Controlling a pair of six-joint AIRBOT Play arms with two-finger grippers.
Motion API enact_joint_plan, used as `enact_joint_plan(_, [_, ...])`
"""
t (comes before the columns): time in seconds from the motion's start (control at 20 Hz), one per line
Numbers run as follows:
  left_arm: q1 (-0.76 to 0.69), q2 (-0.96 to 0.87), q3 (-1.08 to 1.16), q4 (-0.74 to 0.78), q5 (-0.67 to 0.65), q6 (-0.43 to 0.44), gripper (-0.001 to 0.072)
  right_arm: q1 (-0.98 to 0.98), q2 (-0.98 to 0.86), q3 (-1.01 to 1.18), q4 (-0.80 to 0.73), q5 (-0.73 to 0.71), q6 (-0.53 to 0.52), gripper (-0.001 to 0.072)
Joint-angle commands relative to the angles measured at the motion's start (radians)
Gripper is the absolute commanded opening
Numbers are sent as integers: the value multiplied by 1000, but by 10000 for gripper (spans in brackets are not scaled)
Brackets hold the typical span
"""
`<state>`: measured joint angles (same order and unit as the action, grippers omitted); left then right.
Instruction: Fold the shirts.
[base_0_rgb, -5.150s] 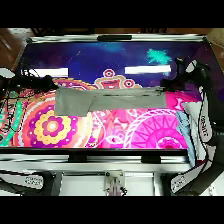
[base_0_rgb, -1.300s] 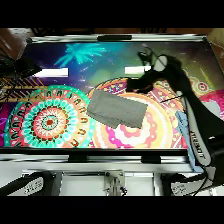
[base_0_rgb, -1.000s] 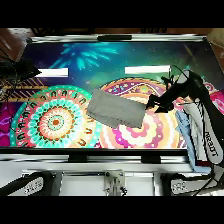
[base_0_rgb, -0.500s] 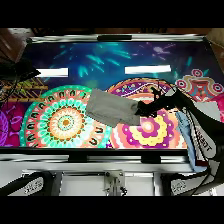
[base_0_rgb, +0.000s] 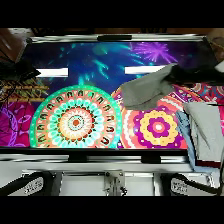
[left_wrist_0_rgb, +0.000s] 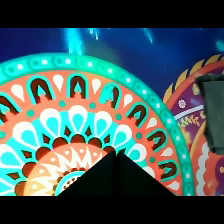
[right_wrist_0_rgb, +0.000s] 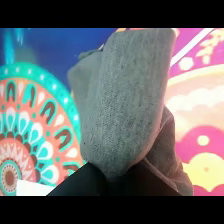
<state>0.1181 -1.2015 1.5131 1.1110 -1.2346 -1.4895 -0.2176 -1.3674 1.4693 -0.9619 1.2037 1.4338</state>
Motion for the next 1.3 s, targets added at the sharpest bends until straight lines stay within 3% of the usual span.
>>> enact_joint_plan(0.0, [0,1,0,-5,-10,4,31,-175,121,102,-170,138,66,61])
enact_joint_plan(0.4, [0,3,0,-11,-42,43,30,-478,202,105,-359,403,86,61])
enact_joint_plan(0.75, [0,3,0,-11,-42,58,30,-542,237,74,-605,486,117,61])
enact_joint_plan(0.85, [0,4,1,-11,-58,61,30,-542,262,-39,-616,509,117,62])
enact_joint_plan(1.05, [0,5,1,-11,-80,68,30,-542,422,-362,-844,496,121,62])
enact_joint_plan(1.2, [0,5,1,-11,-79,68,30,-593,476,-515,-844,413,158,67])
enact_joint_plan(1.25, [0,5,1,-11,-79,67,30,-612,476,-549,-803,369,181,138])
